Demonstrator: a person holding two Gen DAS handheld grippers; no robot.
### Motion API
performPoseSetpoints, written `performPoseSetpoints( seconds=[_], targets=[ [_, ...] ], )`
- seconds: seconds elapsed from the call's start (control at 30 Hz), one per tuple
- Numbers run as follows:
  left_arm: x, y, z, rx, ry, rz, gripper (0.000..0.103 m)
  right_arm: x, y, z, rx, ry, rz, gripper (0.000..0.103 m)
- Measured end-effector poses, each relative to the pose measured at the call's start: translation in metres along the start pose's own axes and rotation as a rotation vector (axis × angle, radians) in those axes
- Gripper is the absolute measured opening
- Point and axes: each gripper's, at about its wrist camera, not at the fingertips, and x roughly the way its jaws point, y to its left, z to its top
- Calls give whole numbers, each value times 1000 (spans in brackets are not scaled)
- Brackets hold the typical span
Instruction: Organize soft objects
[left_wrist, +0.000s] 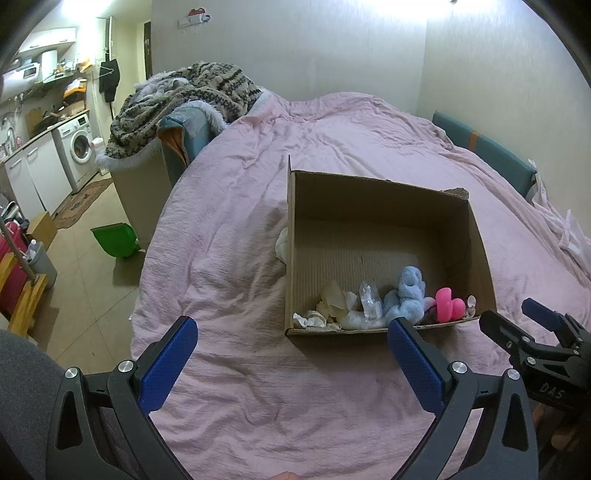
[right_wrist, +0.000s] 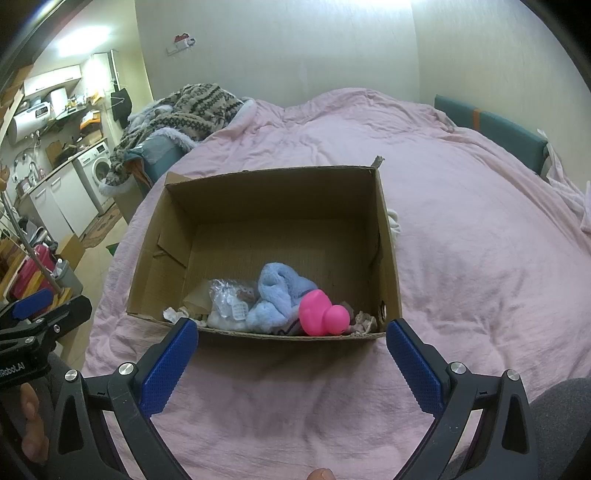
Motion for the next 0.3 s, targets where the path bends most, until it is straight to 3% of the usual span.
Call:
performPoseSetpoints(
  seconds=[0.3],
  targets=[
    [0,-3,1,-4,3,-15,103,0,0,0,0,0,0,103]
  ],
)
